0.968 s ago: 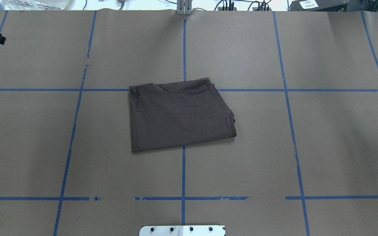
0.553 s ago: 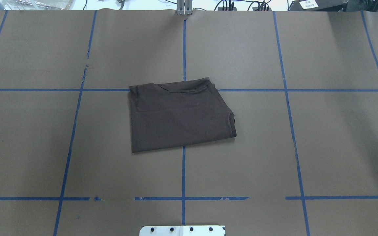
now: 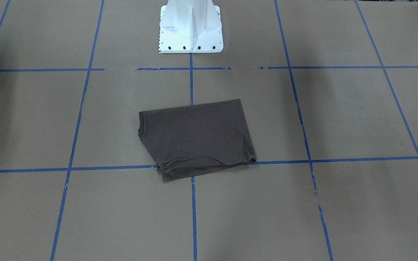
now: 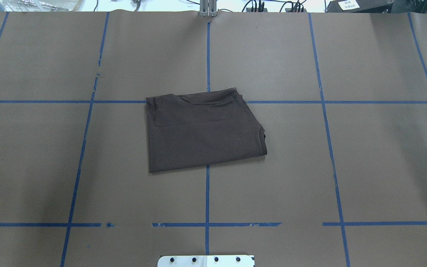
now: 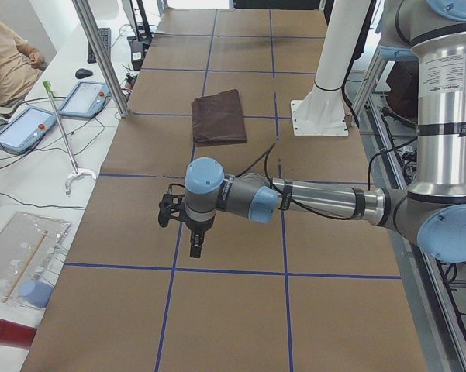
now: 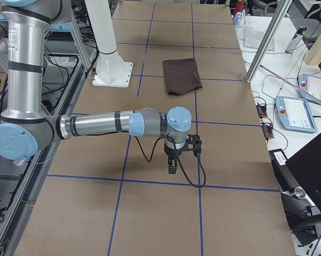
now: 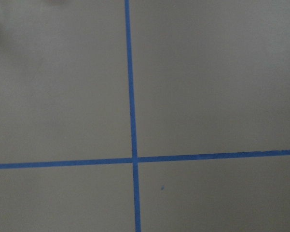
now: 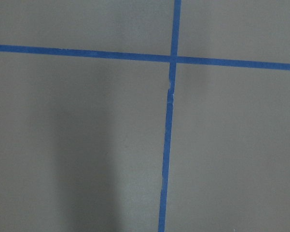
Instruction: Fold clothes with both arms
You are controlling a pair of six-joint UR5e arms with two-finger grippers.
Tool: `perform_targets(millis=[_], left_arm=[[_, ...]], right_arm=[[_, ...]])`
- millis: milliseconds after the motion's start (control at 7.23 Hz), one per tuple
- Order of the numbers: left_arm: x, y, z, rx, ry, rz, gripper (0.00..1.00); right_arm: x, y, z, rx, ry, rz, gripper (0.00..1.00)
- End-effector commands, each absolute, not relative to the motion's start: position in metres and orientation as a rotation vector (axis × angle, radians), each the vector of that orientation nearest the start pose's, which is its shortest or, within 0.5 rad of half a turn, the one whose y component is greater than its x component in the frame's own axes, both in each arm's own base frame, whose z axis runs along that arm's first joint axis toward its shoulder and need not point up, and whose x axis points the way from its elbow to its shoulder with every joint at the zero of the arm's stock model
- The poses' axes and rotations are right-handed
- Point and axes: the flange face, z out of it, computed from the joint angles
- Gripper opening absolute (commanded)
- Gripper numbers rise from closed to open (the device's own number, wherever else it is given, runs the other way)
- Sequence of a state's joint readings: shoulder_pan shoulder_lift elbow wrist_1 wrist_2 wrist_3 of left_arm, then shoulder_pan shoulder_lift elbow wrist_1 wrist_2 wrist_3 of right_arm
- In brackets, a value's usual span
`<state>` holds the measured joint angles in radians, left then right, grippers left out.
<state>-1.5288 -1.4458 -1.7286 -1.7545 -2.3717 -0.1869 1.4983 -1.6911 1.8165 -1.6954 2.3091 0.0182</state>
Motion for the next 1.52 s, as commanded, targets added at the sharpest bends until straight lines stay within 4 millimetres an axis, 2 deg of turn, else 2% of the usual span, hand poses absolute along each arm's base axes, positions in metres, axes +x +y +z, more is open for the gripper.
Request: perform_targets(millis=[0,277,830,1383], left_arm=[[-0.041,-0.429,0.657,0.060,0.859,0.010,1.00],[-0.041,-0.428,0.661,0.048,0.856,0.021,1.00],[-0.043,-0.435,0.647,0.017,0.842,0.002,1.00],[-0.058,-0.442,0.641,0.052,0.767,-0.018,1.00]], right_arm=[[0.035,-0.433,0.628,-0.072,-0.735,-0.035,1.00],[0.035,-0.436,0.624,-0.063,-0.736,-0.038,1.00],[0.035,-0.437,0.620,-0.056,-0.738,-0.041,1.00],[0.035,-0.439,0.618,-0.051,-0.738,-0.042,1.00]])
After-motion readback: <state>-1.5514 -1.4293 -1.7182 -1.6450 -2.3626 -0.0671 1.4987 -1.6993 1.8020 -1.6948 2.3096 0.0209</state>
